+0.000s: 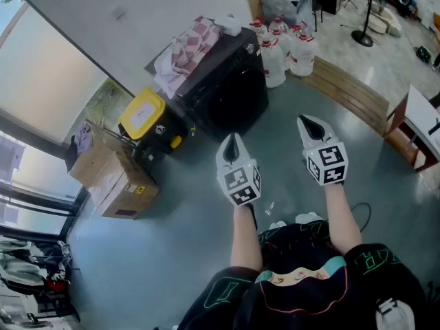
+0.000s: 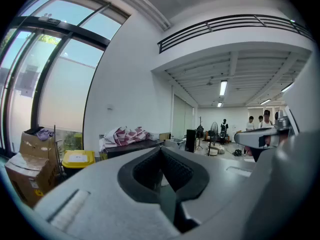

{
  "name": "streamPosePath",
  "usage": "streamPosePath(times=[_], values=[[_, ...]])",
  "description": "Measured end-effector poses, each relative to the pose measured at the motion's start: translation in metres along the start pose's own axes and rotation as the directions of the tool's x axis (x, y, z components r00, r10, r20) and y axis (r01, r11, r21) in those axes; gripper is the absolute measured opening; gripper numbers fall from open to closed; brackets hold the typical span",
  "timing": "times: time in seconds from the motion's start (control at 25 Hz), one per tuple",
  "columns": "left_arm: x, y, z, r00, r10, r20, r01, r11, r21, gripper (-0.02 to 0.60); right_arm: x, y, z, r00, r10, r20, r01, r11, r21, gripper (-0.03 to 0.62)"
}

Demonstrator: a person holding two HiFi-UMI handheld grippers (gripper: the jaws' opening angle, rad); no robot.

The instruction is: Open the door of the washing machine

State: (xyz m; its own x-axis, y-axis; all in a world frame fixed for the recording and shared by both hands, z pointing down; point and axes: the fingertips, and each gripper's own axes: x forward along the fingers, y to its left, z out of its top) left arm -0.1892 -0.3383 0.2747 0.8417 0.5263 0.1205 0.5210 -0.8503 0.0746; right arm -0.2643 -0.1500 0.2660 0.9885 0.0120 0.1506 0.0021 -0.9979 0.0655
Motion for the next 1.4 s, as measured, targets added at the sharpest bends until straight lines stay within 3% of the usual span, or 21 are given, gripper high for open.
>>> streamPosePath(times=[0.12,0.32,0.72,1.2,1.4], values=[[-0.002,0.004,0.001,1.0,-0.001,0.006,0.001,1.0,-0.006,0.011,-0.001,0.001,0.005,1.0,-0.012,0.01,0.012,1.0,0.0,0.003],[0.003,0.021,0.006,1.0,0.0,0.029,0.001,0.998,-0.061,0.011,0.007,-0.012,0.019,0.993,-0.105,0.06,0.104,0.994,0.02,0.003],[0.014,0.046,-0.002,0.999,0.027,0.03,-0.022,0.989,-0.143,0.011,0.022,-0.019,0.015,0.994,-0.11,0.024,0.11,0.994,0.023,0.003],[0.068,0.045,-0.02,0.998,0.046,-0.032,-0.05,0.992,-0.117,0.011,0.074,-0.054,0.006,0.995,-0.097,-0.026,0.098,0.995,0.03,0.003],[0.103,0.058,-0.023,0.992,0.111,-0.052,-0.114,0.991,-0.067,0.009,0.124,-0.07,-0.005,0.998,-0.056,-0.025,0.058,0.995,0.083,0.003]])
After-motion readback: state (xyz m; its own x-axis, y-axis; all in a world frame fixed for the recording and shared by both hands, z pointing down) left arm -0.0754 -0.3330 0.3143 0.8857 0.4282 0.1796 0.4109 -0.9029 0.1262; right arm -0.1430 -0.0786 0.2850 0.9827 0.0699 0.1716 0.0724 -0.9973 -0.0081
